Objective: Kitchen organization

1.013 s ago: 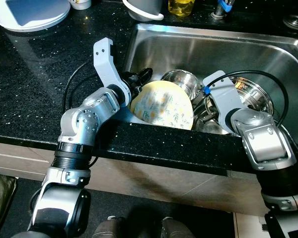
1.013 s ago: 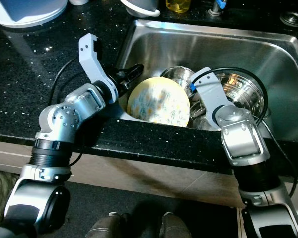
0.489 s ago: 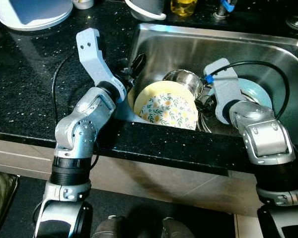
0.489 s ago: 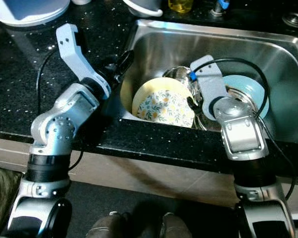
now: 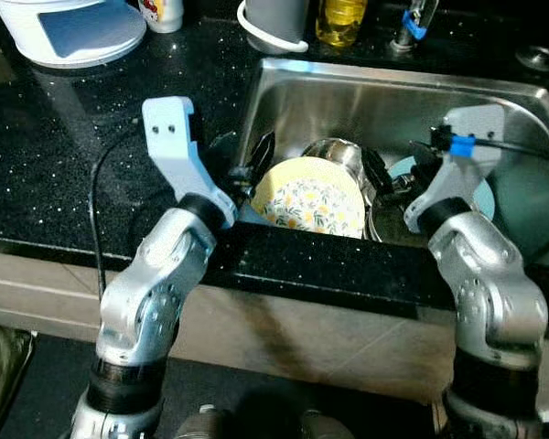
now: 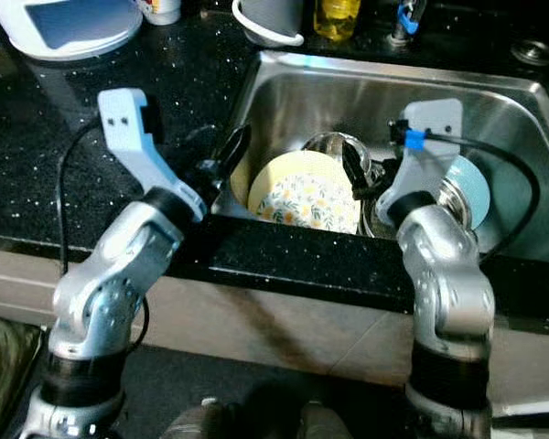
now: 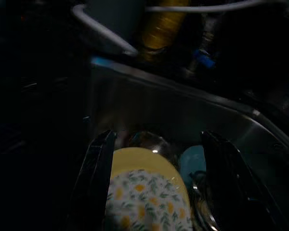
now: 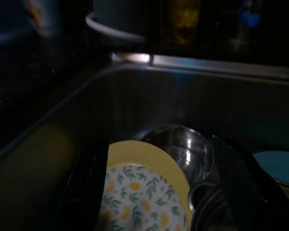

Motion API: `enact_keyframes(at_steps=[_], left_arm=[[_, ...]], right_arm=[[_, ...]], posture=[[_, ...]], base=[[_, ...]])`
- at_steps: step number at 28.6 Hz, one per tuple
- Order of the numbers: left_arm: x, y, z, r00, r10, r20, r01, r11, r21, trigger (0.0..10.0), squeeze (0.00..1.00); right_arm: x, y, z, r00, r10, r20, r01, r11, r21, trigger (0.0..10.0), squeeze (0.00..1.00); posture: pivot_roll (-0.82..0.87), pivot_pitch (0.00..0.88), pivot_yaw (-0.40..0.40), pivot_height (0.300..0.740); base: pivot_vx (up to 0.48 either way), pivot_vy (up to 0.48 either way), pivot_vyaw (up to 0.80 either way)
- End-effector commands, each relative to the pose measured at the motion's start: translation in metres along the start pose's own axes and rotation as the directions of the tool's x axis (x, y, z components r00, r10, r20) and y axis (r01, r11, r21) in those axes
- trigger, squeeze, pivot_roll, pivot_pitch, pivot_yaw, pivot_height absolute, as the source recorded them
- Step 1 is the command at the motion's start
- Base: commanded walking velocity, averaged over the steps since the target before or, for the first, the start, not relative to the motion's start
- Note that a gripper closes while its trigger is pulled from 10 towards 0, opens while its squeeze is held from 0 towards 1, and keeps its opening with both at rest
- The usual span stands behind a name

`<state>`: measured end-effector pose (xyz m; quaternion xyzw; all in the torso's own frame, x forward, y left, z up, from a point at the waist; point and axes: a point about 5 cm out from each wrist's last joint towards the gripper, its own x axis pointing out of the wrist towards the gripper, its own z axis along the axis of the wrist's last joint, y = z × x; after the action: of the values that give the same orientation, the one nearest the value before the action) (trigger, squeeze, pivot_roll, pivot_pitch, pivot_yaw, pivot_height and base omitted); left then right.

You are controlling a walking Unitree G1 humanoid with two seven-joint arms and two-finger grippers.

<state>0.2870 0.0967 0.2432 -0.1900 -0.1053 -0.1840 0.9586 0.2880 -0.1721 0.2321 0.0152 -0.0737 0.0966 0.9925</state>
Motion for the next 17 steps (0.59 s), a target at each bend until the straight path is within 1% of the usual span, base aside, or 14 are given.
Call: enact_keyframes(at_steps=[1, 2, 3, 4, 5, 6, 8, 10, 11, 13, 17], left_arm=[[-0.006, 0.003, -0.001, 0.998, 0.055, -0.002, -0.055, 0.998, -0.014, 10.0, 0.0], [-0.01, 0.006, -0.004, 0.997, 0.08, -0.01, -0.08, 0.997, -0.013, 10.0, 0.0], [-0.01, 0.006, -0.004, 0.997, 0.08, -0.01, -0.08, 0.997, -0.013, 10.0, 0.0], [-0.016, 0.007, -0.009, 0.995, 0.097, -0.03, -0.096, 0.995, 0.006, 10.0, 0.0], [-0.018, 0.007, -0.011, 0.994, 0.098, -0.04, -0.097, 0.995, 0.015, 10.0, 0.0], [-0.021, 0.007, -0.015, 0.993, 0.102, -0.055, -0.101, 0.995, 0.005, 10.0, 0.0], [-0.023, 0.007, -0.017, 0.992, 0.104, -0.065, -0.105, 0.995, -0.002, 10.0, 0.0], [-0.027, 0.004, -0.021, 0.992, 0.094, -0.088, -0.094, 0.996, 0.004, 10.0, 0.0], [-0.027, 0.004, -0.021, 0.992, 0.094, -0.088, -0.094, 0.996, 0.004, 10.0, 0.0], [-0.03, 0.001, -0.029, 0.989, 0.082, -0.121, -0.08, 0.997, 0.024, 10.0, 0.0], [-0.032, 0.0, -0.031, 0.988, 0.082, -0.13, -0.078, 0.996, 0.036, 10.0, 0.0]], right_arm=[[-0.007, 0.005, -0.004, 1.0, 0.007, 0.024, -0.007, 1.0, 0.021, 10.0, 0.0], [-0.011, 0.008, -0.008, 1.0, 0.002, 0.02, -0.003, 0.999, 0.032, 10.0, 0.0], [-0.011, 0.008, -0.008, 1.0, 0.002, 0.02, -0.003, 0.999, 0.032, 10.0, 0.0], [-0.015, 0.011, -0.014, 1.0, -0.008, 0.016, 0.007, 0.999, 0.048, 10.0, 0.0], [-0.016, 0.012, -0.016, 1.0, -0.01, 0.014, 0.01, 0.999, 0.053, 10.0, 0.0], [-0.017, 0.012, -0.017, 1.0, -0.018, 0.018, 0.017, 0.998, 0.059, 10.0, 0.0], [-0.018, 0.012, -0.017, 1.0, -0.023, 0.021, 0.022, 0.998, 0.062, 10.0, 0.0], [-0.018, 0.002, -0.015, 0.998, -0.058, 0.033, 0.056, 0.998, 0.042, 10.0, 0.0], [-0.018, 0.002, -0.015, 0.998, -0.058, 0.033, 0.056, 0.998, 0.042, 10.0, 0.0], [-0.02, -0.012, -0.013, 0.994, -0.101, 0.051, 0.1, 0.995, 0.015, 10.0, 0.0], [-0.02, -0.015, -0.012, 0.992, -0.11, 0.059, 0.11, 0.994, -0.001, 10.0, 0.0]], posture=[[-0.01, 0.077, -0.021, 0.74], [-0.01, 0.077, -0.021, 0.74], [-0.01, 0.077, -0.021, 0.74], [0.0, 0.071, -0.014, 0.74], [0.0, 0.071, -0.014, 0.74], [0.0, 0.067, -0.013, 0.74], [0.0, 0.067, -0.013, 0.74], [0.01, 0.061, -0.009, 0.74], [0.01, 0.061, -0.009, 0.74], [0.0, 0.055, -0.01, 0.74], [0.0, 0.055, -0.009, 0.74]], base=[[0.0, 0.0, 0.0], [0.0, 0.0, 0.0], [0.0, 0.0, 0.0], [0.0, 0.0, 0.0], [0.0, 0.0, 0.0], [0.0, 0.0, 0.0], [0.0, 0.0, 0.0], [0.0, 0.0, 0.0], [0.0, 0.0, 0.0], [-0.278, 0.0, 0.0], [-0.29, 0.0, 0.0]])
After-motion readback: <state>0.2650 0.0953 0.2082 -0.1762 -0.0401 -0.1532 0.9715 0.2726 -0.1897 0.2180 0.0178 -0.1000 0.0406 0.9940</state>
